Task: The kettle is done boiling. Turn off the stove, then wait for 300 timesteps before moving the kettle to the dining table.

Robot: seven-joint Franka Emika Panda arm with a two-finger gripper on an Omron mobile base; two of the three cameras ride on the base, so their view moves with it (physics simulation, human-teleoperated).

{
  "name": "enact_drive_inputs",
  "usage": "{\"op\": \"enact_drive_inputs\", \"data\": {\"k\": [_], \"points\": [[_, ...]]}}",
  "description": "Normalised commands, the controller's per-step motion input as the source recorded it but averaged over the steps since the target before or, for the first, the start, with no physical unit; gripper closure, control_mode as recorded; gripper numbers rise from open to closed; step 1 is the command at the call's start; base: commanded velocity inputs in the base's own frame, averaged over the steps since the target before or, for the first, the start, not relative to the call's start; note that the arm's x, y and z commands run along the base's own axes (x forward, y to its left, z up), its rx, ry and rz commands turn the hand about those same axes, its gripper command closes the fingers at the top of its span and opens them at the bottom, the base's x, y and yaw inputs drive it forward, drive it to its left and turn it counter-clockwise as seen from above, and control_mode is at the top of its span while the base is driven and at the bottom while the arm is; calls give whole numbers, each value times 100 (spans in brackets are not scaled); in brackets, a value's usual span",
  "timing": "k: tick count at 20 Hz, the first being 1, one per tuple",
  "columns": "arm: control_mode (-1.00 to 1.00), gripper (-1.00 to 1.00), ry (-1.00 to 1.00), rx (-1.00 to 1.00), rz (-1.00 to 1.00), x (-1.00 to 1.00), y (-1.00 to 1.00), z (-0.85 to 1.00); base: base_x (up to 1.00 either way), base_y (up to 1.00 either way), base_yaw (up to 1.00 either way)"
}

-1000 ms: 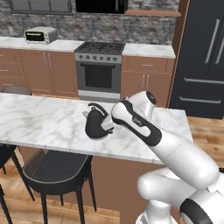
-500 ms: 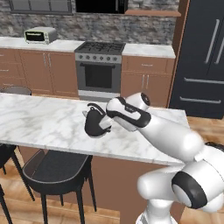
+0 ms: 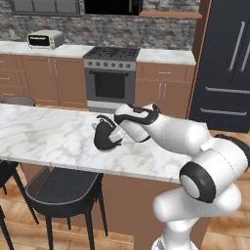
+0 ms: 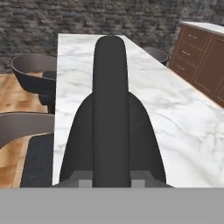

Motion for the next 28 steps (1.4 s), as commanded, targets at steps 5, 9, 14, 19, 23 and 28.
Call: {"op": "enact_drive_inputs", "data": {"k": [5, 9, 14, 19, 23, 28], "points": [[-100, 100, 0, 0, 0, 35, 0, -24, 0, 0, 0], [-100, 100, 0, 0, 0, 33, 0, -22, 0, 0, 0], [-100, 100, 0, 0, 0, 31, 0, -22, 0, 0, 0], [-100, 100, 0, 0, 0, 28, 2, -25, 0, 0, 0], [-100, 100, 0, 0, 0, 29, 3, -23, 0, 0, 0], [-100, 100, 0, 0, 0, 23, 5, -21, 0, 0, 0]]}}
